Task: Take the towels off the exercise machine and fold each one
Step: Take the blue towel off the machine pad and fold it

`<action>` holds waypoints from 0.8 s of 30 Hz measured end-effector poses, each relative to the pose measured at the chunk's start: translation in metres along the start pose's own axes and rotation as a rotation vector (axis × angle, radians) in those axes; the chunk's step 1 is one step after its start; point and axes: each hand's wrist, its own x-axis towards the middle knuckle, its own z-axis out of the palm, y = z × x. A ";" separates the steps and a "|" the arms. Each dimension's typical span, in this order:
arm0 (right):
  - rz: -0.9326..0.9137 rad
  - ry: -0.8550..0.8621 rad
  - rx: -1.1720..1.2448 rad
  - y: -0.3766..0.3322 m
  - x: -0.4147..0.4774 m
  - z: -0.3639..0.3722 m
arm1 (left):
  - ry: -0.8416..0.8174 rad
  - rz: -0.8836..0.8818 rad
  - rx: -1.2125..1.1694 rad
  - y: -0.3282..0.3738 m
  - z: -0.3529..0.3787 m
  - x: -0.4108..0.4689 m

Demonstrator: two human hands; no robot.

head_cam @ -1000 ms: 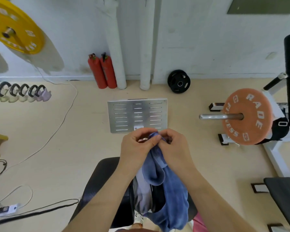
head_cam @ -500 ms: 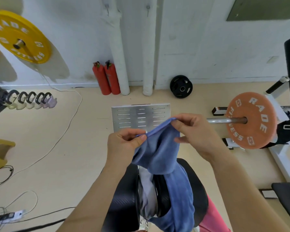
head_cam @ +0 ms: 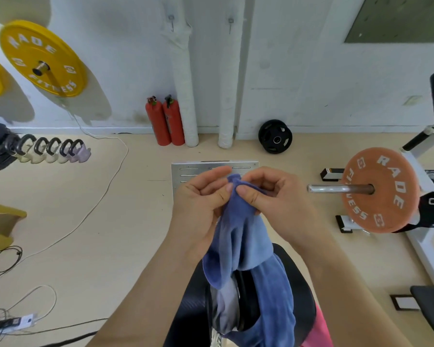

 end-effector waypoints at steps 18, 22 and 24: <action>-0.006 0.080 0.042 0.001 0.004 -0.002 | -0.050 0.202 0.404 0.021 0.004 -0.010; 0.042 0.003 -0.027 -0.001 0.011 -0.006 | -0.102 0.156 0.446 0.023 0.001 -0.008; 0.063 -0.030 -0.123 -0.002 0.017 -0.012 | -0.128 0.138 0.455 0.022 -0.001 -0.004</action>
